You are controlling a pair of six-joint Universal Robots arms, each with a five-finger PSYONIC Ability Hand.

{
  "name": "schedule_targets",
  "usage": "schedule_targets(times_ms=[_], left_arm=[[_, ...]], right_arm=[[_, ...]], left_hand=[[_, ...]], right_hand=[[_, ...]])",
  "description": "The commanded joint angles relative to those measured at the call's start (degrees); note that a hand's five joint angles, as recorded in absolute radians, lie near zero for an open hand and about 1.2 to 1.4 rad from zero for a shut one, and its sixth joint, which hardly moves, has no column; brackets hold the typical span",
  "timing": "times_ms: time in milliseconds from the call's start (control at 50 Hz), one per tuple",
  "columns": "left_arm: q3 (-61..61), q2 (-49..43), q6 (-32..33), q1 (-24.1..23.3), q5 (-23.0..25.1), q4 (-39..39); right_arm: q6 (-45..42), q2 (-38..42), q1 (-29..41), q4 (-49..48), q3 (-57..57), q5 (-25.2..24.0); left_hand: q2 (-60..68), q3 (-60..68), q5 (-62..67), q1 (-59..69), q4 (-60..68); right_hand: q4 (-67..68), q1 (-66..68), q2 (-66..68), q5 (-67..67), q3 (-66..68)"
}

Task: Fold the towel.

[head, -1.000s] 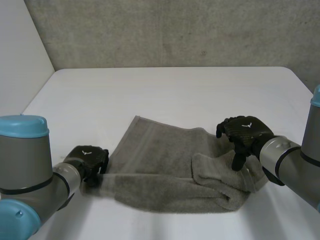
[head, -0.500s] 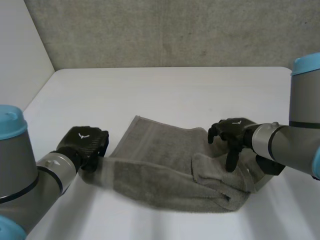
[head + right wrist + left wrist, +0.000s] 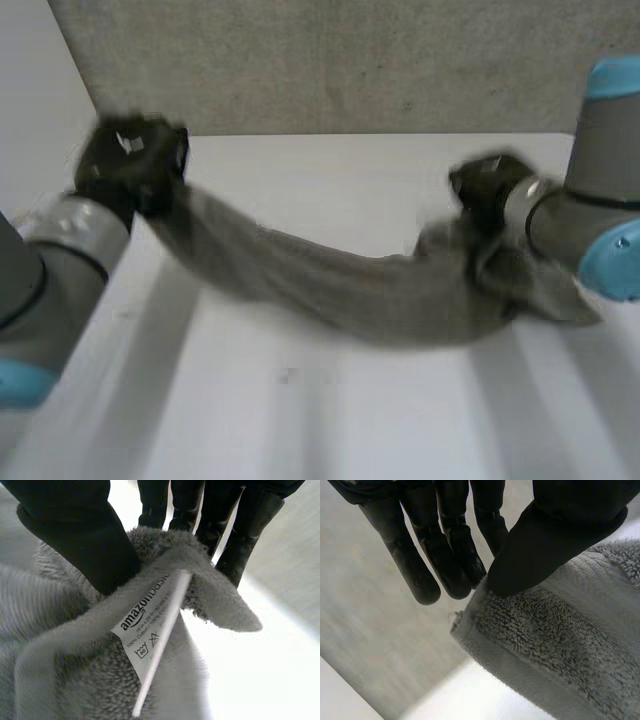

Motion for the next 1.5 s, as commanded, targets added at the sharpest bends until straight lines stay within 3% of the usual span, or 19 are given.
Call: schedule_targets(times_ms=[20,140,240,340,520,600,780,820,840,880,980,1020,1180,1320,1500], left_arm=[[14.3,-0.5,-0.5,2.7,-0.9,14.5],[19.1,-1.5,-0.5,3.8,-5.1,22.7],[16.9,-2.5,-0.5,4.1,-5.3,19.8],[11.1,-4.4,-0.5,4.3,-4.8,13.7],[-5.2,-10.6,-0.1,3.8,-1.2,10.7],[-9.1,-11.6,0.1,3.6,-0.2,10.5],[-14.8,-8.7,0.2,4.1,0.2,10.3],[-15.3,-7.4,0.1,4.2,0.2,10.3],[-15.9,-6.3,0.1,4.2,0.2,10.3],[-16.4,-5.3,0.1,4.1,0.2,10.3],[-18.2,-1.8,0.0,3.8,0.3,10.3],[-18.8,-0.6,-0.1,3.4,0.3,10.3],[-20.4,3.5,-0.1,1.5,0.3,10.4],[-20.3,3.7,-0.1,1.4,0.3,10.4],[-20.2,3.7,-0.1,1.6,0.3,10.8]], right_arm=[[-1.4,-12.0,-0.5,-41.1,0.0,6.0],[-1.5,-15.8,-0.6,-51.9,6.1,4.8],[-1.6,-15.5,-1.6,-45.6,9.0,2.1],[-1.9,-11.3,-3.9,-32.4,11.9,-3.7],[-3.9,-2.8,-4.7,-30.4,17.0,-7.2],[-10.2,0.2,-5.6,-30.4,21.4,-7.2],[-13.6,-1.6,-9.2,-30.2,27.3,-6.8],[-13.1,-4.2,-10.5,-29.3,29.2,-6.6],[-13.1,-4.2,-10.5,-29.3,29.2,-6.6],[-10.9,-6.6,-11.4,-27.7,30.6,-6.4],[-6.5,-8.7,-12.2,-25.2,30.8,-6.2],[1.2,-11.1,-14.2,-19.9,30.1,-6.2],[15.6,-12.5,-15.2,-7.6,22.9,-7.2],[22.5,-10.6,-14.9,-3.9,13.7,-10.3],[26.9,2.1,-13.6,4.1,-1.6,-10.9]], left_hand=[[10.3,10.3,11.1,12.7,10.2],[10.3,10.3,11.1,12.7,10.2],[10.3,10.3,11.1,12.7,10.2],[10.3,10.3,11.1,12.7,10.2],[10.3,10.3,11.1,12.7,10.2],[10.3,10.3,11.1,12.7,10.2],[10.3,10.3,11.1,12.7,10.2],[10.3,10.3,11.1,12.7,10.2],[10.3,10.3,11.1,12.7,10.2],[10.3,10.3,11.1,12.7,10.2],[10.3,10.3,11.1,12.7,10.2],[10.3,10.3,11.1,12.7,10.2],[10.3,10.3,11.1,12.7,10.2],[10.3,10.3,11.1,12.7,10.2],[10.3,10.3,11.1,12.7,10.2]], right_hand=[[2.6,16.7,4.4,15.3,4.4],[2.6,16.7,4.4,15.3,4.4],[2.6,16.7,4.4,15.3,4.4],[2.6,16.7,4.4,15.3,4.4],[2.6,16.7,4.4,15.3,4.4],[2.6,16.7,4.4,15.3,4.4],[1.7,15.8,3.5,14.4,3.4],[-19.0,-5.0,-17.3,-6.4,-17.3],[-19.2,-5.1,-17.4,-6.5,-17.4],[-43.6,-29.5,-41.8,-30.9,-41.9],[-51.5,-37.4,-49.7,-38.8,-49.7],[-58.7,-44.6,-56.9,-46.0,-56.9],[-59.5,-45.5,-57.8,-46.9,-57.8],[-57.4,-43.3,-55.6,-44.7,-55.6],[-54.8,-40.8,-53.1,-42.2,-53.1]])
